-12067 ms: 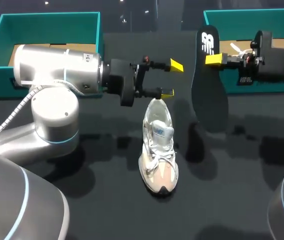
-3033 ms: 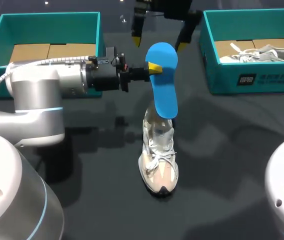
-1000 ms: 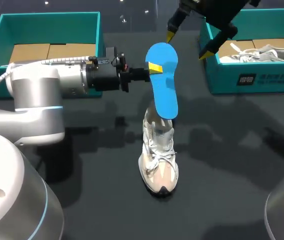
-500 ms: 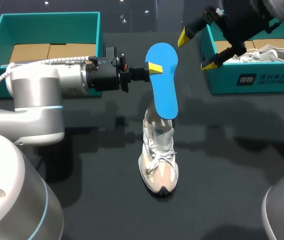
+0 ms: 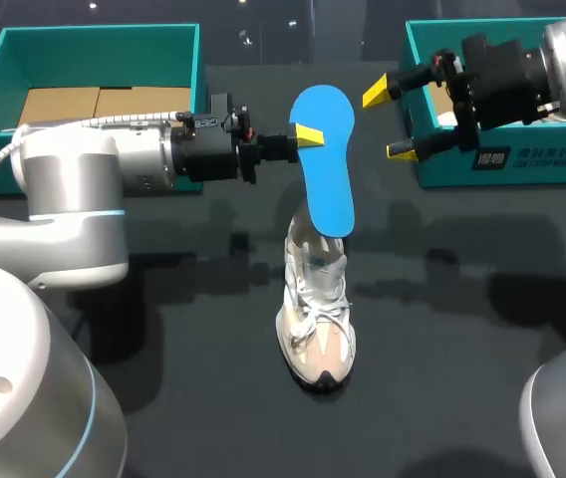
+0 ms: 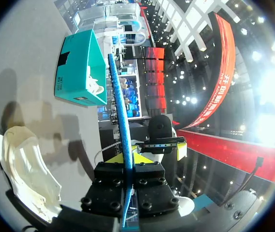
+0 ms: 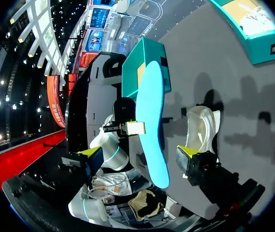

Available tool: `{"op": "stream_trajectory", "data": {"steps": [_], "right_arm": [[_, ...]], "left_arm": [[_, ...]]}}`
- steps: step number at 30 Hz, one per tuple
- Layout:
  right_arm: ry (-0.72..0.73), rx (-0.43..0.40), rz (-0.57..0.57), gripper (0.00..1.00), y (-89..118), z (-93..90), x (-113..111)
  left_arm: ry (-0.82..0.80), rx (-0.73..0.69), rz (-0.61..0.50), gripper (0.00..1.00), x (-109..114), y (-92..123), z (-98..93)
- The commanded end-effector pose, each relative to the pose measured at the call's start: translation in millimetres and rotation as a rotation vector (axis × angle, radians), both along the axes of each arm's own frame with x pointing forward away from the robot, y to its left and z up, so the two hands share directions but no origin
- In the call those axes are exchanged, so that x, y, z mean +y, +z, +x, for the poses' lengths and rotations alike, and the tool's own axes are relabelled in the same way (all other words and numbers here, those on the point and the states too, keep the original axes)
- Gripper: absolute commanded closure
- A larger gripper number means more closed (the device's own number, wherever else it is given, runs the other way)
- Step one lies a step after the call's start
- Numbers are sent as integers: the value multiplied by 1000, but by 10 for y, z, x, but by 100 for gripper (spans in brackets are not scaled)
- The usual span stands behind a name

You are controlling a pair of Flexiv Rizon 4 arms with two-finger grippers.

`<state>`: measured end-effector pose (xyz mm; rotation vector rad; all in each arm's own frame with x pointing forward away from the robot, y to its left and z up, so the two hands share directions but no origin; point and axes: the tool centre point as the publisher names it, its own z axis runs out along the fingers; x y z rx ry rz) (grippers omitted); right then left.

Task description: Take the shoe out of the shoebox, open the shoe tongue, remove and reinsert the insole, then place the shoe into the shoebox

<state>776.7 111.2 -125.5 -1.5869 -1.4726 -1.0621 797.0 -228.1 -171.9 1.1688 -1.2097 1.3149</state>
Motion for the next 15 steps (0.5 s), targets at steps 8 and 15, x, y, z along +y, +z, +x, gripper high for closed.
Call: {"op": "stream_trajectory", "data": {"steps": [8,15], "right_arm": [[-5,-35,231,0,-83,-26,25],[3,-40,225,0,-77,-30,23]], "left_arm": [[1,-1,0,100,-7,-3,-2],[-6,-16,-3,100,4,7,-6]]}}
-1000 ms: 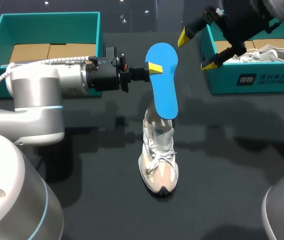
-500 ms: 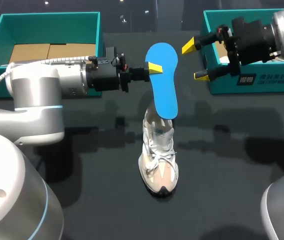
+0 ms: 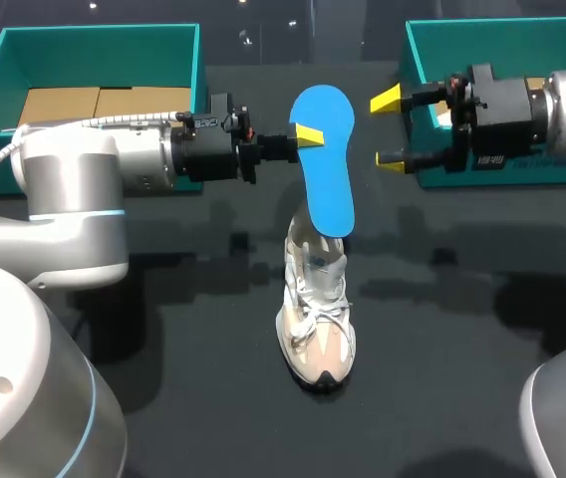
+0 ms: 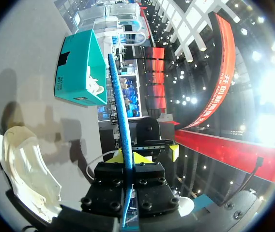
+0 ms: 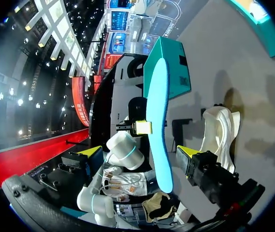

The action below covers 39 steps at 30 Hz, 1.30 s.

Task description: Take the shoe out of the shoebox, open the shoe tongue, remove and reinsert the insole, then place the shoe into the shoebox

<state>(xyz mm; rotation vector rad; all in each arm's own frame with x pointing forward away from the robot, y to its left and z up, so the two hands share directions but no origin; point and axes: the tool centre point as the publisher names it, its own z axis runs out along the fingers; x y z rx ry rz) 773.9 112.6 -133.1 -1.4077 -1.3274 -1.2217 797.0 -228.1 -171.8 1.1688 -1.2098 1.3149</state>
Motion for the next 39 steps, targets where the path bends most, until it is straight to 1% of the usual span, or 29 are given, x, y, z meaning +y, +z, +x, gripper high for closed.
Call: {"op": "stream_trajectory", "data": {"steps": [1,7,13,14,15,16,28,29,33,38,39], "right_arm": [[2,-1,-3,0,0,-4,3],[14,-14,10,0,4,-9,-11],[14,-14,10,0,4,-9,-11],[14,-14,10,0,4,-9,-11],[14,-14,10,0,4,-9,-11],[14,-14,10,0,4,-9,-11],[14,-14,10,0,4,-9,-11],[14,-14,10,0,4,-9,-11],[14,-14,10,0,4,-9,-11],[14,-14,10,0,4,-9,-11],[14,-14,10,0,4,-9,-11]], "left_arm": [[1,-37,2,100,19,17,-3],[27,-229,21,100,164,150,41],[48,-475,64,100,274,312,119],[50,-538,74,100,298,340,128],[66,-644,49,100,335,366,132],[67,-777,-18,100,399,377,107],[67,-777,-18,100,399,377,107],[50,-849,4,100,399,418,100],[-21,-1108,15,100,473,595,80],[-48,-1342,53,100,592,728,48],[-42,-1412,89,100,620,735,27]]}}
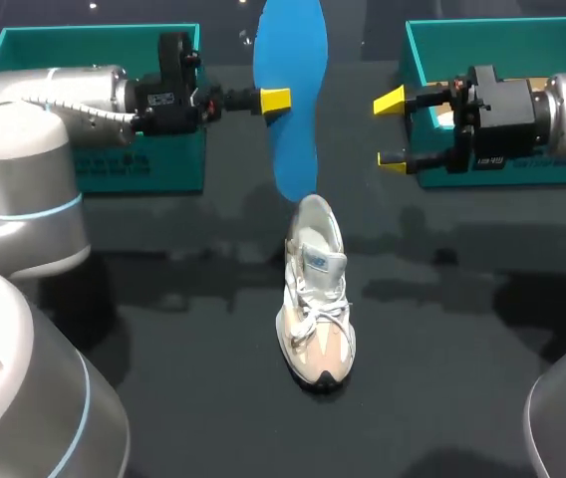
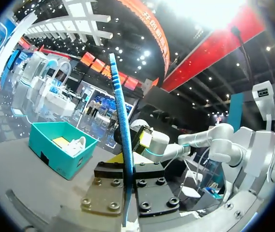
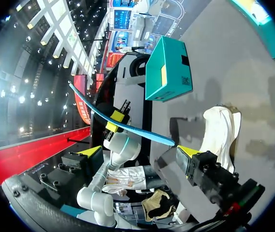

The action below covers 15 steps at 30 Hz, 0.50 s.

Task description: Take the shoe out of the shoebox, open the shoe tongue, remove and reinsert the insole, then place the shoe into the shoebox

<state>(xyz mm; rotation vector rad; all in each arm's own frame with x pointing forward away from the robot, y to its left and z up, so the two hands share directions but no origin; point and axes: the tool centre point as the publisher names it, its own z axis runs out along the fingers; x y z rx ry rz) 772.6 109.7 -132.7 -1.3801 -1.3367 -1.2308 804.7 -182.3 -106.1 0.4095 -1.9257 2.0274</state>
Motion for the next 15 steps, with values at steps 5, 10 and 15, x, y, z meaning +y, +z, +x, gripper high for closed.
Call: {"op": "stream_trajectory", "data": {"steps": [5,10,15], "right_arm": [[-1,1,-2,0,0,5,18],[-1,1,-2,0,0,5,18],[-1,1,-2,0,0,5,18]], "left_arm": [[-6,-556,159,100,229,51,-134],[-6,-556,159,100,229,51,-134],[-6,-556,159,100,229,51,-134]]}}
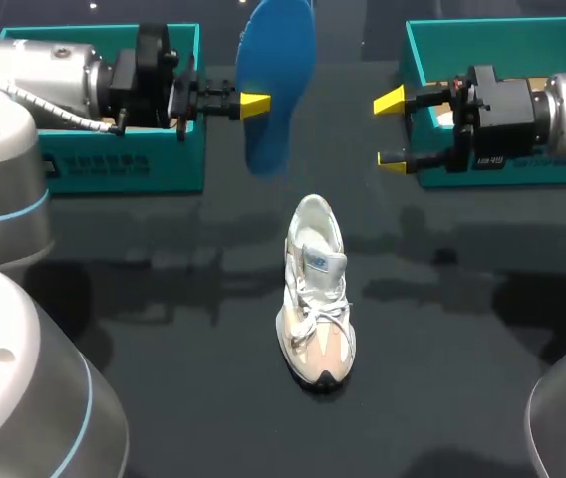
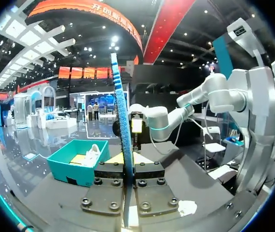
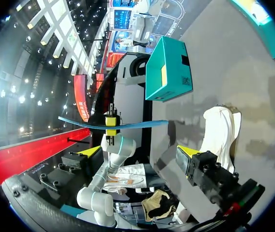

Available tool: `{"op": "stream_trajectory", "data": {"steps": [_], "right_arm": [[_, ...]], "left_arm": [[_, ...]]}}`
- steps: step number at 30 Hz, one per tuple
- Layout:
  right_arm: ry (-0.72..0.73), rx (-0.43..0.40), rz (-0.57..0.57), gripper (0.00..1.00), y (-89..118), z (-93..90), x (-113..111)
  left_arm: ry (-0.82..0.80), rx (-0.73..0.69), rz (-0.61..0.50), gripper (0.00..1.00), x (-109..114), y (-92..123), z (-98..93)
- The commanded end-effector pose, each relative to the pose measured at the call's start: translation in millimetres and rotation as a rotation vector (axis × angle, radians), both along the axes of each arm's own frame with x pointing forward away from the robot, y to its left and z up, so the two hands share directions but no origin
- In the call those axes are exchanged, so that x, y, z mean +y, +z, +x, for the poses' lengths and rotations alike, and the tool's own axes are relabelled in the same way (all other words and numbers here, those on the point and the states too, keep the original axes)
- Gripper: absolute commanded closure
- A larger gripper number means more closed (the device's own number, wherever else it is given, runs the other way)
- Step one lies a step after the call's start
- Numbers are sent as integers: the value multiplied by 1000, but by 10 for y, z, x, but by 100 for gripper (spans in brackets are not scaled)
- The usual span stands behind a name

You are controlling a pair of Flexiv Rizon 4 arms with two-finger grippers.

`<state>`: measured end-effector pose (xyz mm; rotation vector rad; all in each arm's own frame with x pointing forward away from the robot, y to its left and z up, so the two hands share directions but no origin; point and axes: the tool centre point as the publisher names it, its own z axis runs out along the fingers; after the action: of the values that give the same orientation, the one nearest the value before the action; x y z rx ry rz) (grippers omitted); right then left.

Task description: Take the shoe out of the shoebox, open the shoe tongue, remove and reinsert the insole, then place the shoe into the shoebox

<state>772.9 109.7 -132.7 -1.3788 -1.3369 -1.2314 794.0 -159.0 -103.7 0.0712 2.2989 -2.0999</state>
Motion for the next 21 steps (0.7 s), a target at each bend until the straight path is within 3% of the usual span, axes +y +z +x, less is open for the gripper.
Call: {"op": "stream_trajectory", "data": {"steps": [1,9,14,21], "right_arm": [[-2,2,-3,0,0,1,17],[-2,2,-3,0,0,1,17],[-2,2,-3,0,0,1,17],[-2,2,-3,0,0,1,17]], "left_arm": [[11,-112,36,100,-17,26,-37],[-59,-357,59,100,-43,-13,-50],[-99,-621,43,100,-13,-45,-113],[-122,-611,21,100,9,-52,-109]]}}
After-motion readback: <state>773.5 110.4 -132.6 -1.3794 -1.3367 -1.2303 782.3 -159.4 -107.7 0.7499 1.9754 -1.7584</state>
